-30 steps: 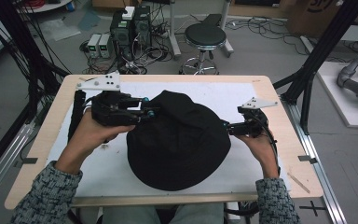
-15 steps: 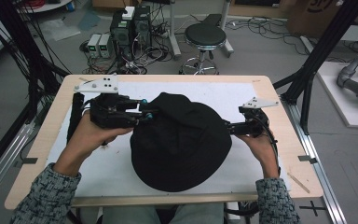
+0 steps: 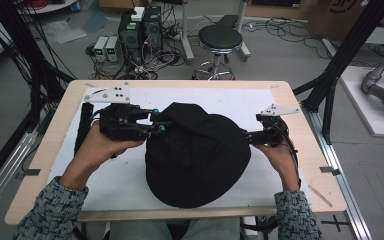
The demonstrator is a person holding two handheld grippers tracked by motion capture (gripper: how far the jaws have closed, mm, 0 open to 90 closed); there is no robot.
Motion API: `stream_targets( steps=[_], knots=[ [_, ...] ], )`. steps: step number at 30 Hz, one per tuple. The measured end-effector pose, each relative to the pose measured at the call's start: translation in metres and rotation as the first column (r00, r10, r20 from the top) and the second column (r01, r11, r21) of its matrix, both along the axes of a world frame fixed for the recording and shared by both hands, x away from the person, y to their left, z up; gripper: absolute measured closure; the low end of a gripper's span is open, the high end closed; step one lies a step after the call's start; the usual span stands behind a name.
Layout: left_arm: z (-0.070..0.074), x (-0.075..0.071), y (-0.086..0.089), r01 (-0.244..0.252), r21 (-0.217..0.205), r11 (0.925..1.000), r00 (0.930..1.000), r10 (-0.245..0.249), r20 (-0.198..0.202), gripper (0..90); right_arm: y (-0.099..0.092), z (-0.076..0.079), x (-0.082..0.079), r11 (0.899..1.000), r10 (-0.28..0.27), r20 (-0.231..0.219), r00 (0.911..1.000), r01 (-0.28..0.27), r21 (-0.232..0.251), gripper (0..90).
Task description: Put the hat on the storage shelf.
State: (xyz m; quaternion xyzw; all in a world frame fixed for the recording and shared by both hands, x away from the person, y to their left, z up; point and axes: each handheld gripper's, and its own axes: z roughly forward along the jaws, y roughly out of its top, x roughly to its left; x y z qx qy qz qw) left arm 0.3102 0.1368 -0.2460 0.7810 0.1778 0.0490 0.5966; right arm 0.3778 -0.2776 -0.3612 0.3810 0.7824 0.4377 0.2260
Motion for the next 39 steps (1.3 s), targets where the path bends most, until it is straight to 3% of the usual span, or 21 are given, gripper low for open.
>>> stream_targets(
  steps=[13, 24, 34, 39],
  knots=[
    [-0.007, 0.000, 0.004, 0.007, -0.019, 0.9998, 1.0000, -0.007, -0.007, 53.7, -0.001, 0.000, 0.000, 1.000, -0.003, 0.000, 1.0000, 0.003, -0.003, 9.8],
    [-0.006, -0.001, 0.014, -0.018, -0.049, 0.9986, 0.9998, 0.018, -0.005, 45.8, -0.002, 0.000, 0.000, 1.000, -0.007, -0.005, 1.0000, 0.007, 0.000, 9.8],
    [-0.005, -0.004, 0.037, -0.049, -0.118, 0.9918, 0.9987, 0.051, 0.009, 40.9, -0.002, 0.000, 0.001, 1.000, -0.009, -0.004, 1.0000, 0.009, 0.000, 9.8],
    [-0.004, -0.006, 0.052, -0.092, -0.132, 0.9870, 0.9951, 0.096, 0.026, 39.6, -0.001, -0.002, 0.003, 1.000, -0.002, -0.001, 1.0000, 0.002, -0.008, 9.8]
  ],
)
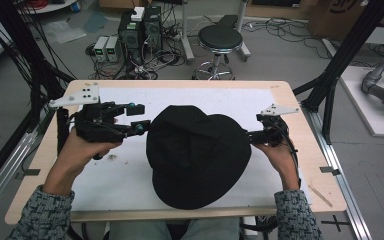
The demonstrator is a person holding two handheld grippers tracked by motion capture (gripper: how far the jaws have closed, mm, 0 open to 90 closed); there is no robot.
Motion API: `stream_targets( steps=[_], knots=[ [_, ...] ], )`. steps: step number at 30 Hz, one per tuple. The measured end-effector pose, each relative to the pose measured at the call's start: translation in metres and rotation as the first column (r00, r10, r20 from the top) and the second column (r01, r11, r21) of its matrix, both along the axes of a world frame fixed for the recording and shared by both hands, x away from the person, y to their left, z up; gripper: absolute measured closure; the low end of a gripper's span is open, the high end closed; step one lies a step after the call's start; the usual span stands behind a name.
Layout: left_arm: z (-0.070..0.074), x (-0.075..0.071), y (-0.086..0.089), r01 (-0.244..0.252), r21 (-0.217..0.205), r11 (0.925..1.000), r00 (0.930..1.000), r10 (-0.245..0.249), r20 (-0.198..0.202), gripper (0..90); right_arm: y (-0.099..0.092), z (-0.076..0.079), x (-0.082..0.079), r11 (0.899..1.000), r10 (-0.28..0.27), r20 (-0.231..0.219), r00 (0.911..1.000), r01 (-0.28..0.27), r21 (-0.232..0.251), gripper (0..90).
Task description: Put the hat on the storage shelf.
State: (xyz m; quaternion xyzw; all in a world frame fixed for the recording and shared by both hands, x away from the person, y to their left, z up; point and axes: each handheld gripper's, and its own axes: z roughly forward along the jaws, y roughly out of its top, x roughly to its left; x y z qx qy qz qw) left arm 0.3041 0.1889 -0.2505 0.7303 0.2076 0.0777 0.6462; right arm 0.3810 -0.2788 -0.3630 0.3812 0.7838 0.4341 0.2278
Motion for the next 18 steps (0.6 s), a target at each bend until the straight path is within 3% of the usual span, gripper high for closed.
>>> stream_targets(
  steps=[5, 9, 18],
  knots=[
    [-0.004, -0.002, 0.017, -0.049, -0.035, 0.9982, 0.9988, 0.049, 0.000, 37.2, 0.001, 0.000, 0.001, 1.000, -0.004, -0.004, 1.0000, 0.004, 0.004, 9.8],
    [-0.009, -0.003, 0.031, -0.114, -0.029, 0.9931, 0.9934, 0.114, 0.008, 36.0, 0.000, -0.001, 0.001, 1.000, -0.008, -0.009, 0.9999, 0.008, 0.007, 9.8],
    [-0.021, 0.002, 0.062, -0.251, -0.026, 0.9675, 0.9679, 0.251, -0.002, 34.1, 0.003, -0.002, 0.004, 1.000, 0.000, -0.011, 0.9999, 0.000, 0.002, 9.8]
  ],
)
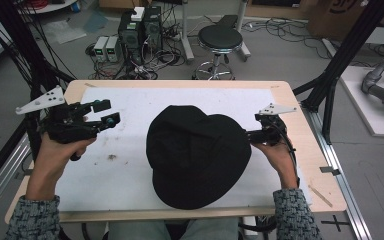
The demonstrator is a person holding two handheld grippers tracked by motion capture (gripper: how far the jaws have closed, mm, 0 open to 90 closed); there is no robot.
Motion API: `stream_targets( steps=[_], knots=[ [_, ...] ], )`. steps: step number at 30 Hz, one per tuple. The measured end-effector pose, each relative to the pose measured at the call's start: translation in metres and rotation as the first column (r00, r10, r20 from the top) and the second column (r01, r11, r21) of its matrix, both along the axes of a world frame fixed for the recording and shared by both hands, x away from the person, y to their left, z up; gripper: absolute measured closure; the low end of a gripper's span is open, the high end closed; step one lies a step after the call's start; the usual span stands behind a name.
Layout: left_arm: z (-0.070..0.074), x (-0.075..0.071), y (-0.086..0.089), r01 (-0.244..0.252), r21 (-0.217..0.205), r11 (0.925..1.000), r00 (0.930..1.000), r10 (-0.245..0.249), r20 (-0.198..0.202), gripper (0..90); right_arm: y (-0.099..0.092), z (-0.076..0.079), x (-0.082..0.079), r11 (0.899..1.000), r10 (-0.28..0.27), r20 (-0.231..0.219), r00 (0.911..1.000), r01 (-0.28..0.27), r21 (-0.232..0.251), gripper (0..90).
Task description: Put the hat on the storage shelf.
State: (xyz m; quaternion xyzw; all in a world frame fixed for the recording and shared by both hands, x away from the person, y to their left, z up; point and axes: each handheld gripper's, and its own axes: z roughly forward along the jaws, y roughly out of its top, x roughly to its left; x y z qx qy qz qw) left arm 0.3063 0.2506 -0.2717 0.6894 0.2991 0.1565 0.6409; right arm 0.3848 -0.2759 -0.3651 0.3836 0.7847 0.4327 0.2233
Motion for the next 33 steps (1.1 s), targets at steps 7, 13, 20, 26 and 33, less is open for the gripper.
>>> stream_targets(
  steps=[7, 13, 20, 26, 33],
  knots=[
    [-0.012, 0.006, 0.015, -0.100, 0.052, 0.9936, 0.9948, 0.101, -0.013, 32.6, 0.001, -0.001, 0.003, 1.000, 0.002, -0.002, 1.0000, -0.002, 0.001, 9.8],
    [-0.024, 0.010, 0.025, -0.173, 0.102, 0.9797, 0.9841, 0.176, -0.023, 31.5, 0.003, -0.003, 0.005, 1.000, 0.009, -0.009, 0.9999, -0.009, -0.003, 9.8],
    [-0.043, 0.019, 0.034, -0.238, 0.167, 0.9568, 0.9691, 0.246, -0.025, 29.1, 0.003, -0.004, 0.005, 1.000, 0.005, -0.011, 0.9999, -0.005, -0.005, 9.8],
    [-0.059, 0.028, 0.038, -0.283, 0.207, 0.9366, 0.9537, 0.298, -0.044, 27.1, 0.002, -0.003, 0.005, 1.000, 0.003, -0.011, 0.9999, -0.003, 0.000, 9.7],
    [-0.080, 0.036, 0.035, -0.312, 0.285, 0.9063, 0.9376, 0.342, -0.062, 24.9, 0.005, -0.004, 0.005, 1.000, 0.008, -0.015, 0.9999, -0.009, -0.008, 9.7]
  ],
)
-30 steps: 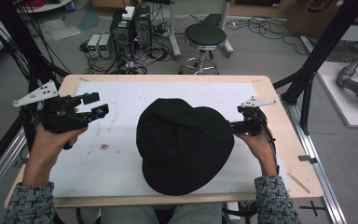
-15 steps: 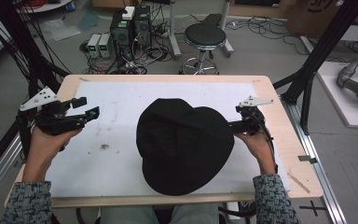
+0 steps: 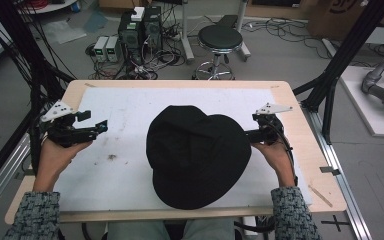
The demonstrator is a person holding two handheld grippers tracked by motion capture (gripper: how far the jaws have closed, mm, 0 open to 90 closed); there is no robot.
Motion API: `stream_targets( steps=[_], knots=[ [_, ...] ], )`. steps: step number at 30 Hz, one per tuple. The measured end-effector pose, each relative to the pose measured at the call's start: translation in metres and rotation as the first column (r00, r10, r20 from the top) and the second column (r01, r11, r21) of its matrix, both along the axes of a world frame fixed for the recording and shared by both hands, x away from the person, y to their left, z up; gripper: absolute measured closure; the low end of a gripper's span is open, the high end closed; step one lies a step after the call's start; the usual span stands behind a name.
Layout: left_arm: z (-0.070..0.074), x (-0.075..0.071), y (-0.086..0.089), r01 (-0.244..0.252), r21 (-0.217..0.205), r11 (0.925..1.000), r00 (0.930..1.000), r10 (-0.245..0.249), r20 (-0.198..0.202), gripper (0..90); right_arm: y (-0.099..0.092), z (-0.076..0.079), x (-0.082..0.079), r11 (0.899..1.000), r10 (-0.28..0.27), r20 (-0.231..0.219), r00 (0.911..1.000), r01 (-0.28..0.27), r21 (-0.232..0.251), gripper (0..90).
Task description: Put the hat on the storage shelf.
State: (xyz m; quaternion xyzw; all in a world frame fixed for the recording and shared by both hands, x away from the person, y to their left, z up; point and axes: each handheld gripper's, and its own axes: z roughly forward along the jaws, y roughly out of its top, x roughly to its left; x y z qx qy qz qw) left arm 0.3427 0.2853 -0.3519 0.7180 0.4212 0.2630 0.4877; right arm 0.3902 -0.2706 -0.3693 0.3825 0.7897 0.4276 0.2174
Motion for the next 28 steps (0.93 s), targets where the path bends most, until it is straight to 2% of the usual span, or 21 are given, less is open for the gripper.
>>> stream_targets(
  steps=[7, 18, 28],
  knots=[
    [-0.0080, 0.0030, 0.0003, -0.010, 0.020, 0.9998, 0.9997, 0.011, -0.022, 24.8, -0.0001, 0.0005, -0.0008, 1.000, -0.003, 0.003, 1.0000, 0.003, 0.002, 9.7],
    [-0.0080, 0.0034, 0.0000, -0.010, 0.031, 0.9995, 0.9997, 0.010, -0.021, 24.8, -0.0001, 0.0005, -0.0016, 1.000, -0.005, -0.005, 1.0000, 0.005, 0.001, 9.7],
    [-0.0090, 0.0039, -0.0005, -0.011, 0.032, 0.9994, 0.9997, 0.012, -0.022, 24.8, -0.0012, 0.0002, 0.0001, 1.000, -0.003, 0.007, 1.0000, 0.003, 0.002, 9.8]
  ],
)
